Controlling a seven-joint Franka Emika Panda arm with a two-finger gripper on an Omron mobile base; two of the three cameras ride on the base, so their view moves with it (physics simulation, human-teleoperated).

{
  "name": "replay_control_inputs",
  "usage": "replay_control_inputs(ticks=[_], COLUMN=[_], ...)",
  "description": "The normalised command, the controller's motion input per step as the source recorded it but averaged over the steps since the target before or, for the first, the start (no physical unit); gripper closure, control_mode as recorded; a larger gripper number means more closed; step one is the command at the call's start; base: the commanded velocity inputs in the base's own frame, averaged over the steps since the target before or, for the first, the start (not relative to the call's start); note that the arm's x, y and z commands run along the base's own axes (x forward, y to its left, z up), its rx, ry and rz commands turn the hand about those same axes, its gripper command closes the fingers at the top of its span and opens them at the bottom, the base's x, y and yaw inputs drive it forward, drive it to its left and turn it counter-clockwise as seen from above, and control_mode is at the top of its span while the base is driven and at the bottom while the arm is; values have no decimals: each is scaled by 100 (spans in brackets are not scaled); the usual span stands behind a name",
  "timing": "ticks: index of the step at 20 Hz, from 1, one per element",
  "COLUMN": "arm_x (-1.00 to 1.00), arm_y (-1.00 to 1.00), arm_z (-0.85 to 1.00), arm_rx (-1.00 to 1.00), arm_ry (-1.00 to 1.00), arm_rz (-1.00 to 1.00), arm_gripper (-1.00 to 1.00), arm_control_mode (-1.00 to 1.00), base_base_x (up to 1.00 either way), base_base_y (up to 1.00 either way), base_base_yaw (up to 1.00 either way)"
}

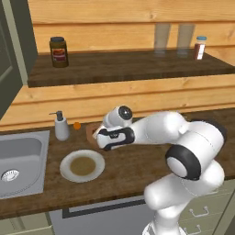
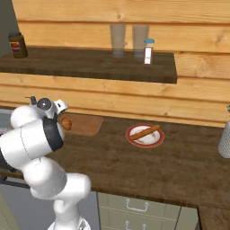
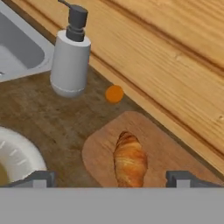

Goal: From the different types of pastries on the counter, select a croissant and place it on the cutting board. Then retrieve a jar of jam from the cabinet and place it alongside the croissant on the cutting board.

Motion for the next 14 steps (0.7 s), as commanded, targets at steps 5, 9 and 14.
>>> replay_control_inputs(ticks=[5,9,14], arm_x=[-100,-56,-10], arm_y=[4,-1,-39], arm_z=[25,80,98], arm_rx=[3,0,2], arm_ry=[-14,-6,-1], arm_rz=[0,-2,-13], arm_gripper=[-100,-100,-100], arm_control_mode=[-100,-100,-100], base_base_x=[0,0,0], base_base_y=[0,0,0], base_base_yaw=[0,0,0])
